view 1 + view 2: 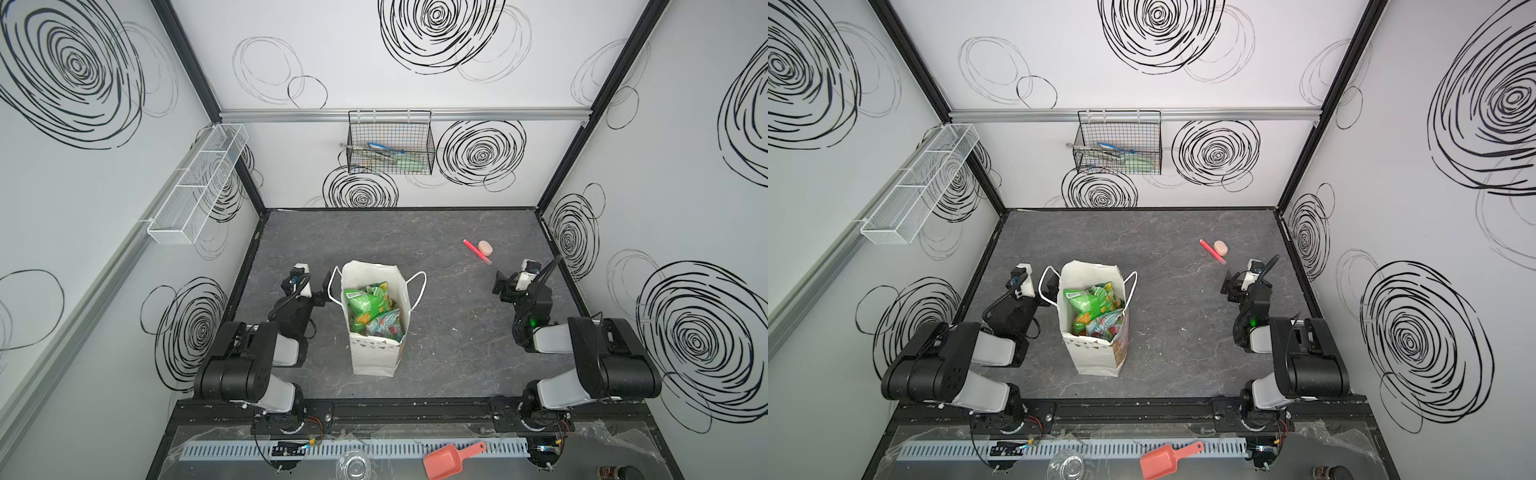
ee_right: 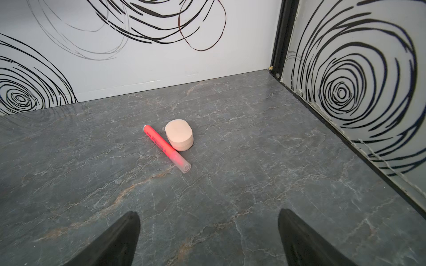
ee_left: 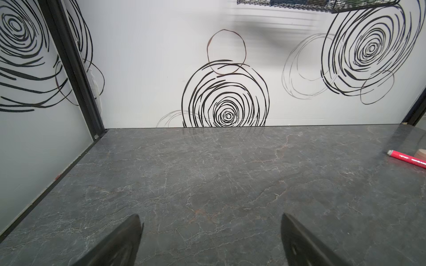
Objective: Take the snacks out of the paper bag
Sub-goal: Pick up the snack from the paper bag.
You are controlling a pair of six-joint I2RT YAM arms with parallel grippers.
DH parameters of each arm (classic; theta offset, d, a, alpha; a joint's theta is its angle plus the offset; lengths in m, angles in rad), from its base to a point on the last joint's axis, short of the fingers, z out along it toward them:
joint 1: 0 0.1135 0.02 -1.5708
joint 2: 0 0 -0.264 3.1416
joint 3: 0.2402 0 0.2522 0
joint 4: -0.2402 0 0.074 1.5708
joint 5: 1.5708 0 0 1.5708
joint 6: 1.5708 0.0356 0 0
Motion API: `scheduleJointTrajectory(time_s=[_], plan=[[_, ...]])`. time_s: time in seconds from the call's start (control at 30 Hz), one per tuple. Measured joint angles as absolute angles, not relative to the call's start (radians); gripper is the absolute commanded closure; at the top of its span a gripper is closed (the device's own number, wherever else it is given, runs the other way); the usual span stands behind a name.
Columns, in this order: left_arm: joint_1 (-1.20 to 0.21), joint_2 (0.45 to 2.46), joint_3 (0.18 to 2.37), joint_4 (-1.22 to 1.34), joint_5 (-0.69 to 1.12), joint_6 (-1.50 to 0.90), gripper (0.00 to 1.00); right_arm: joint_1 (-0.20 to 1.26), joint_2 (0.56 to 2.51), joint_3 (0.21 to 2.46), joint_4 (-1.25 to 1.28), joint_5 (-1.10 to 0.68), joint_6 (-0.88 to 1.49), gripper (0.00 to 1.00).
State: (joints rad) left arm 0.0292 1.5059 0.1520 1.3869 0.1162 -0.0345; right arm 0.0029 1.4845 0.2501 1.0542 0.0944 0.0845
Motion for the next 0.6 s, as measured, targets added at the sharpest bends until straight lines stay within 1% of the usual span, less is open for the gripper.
scheduleJointTrajectory(time_s=[0.6], plan=[[0.033,1.506,0.15,1.397,0.128,-0.044,0.04,0.002,1.485,0.25,1.054,0.09,0.084,0.03]])
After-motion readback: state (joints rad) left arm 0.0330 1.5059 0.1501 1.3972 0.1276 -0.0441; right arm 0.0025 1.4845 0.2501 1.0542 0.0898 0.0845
